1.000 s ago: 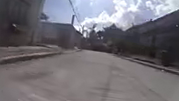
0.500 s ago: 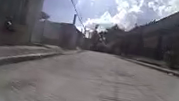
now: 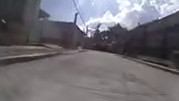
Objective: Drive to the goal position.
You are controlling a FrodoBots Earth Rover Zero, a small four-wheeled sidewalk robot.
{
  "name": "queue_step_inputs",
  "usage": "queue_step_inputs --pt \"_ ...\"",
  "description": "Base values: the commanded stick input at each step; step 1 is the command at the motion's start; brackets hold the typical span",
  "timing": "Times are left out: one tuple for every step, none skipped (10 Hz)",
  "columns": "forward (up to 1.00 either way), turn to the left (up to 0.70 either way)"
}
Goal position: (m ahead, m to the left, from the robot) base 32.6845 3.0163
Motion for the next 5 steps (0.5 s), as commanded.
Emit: queue_step_inputs --pt "1.0 0.0" --pt "1.0 0.0" --pt "1.0 0.0" --pt "1.0 0.0" --pt "1.0 0.0"
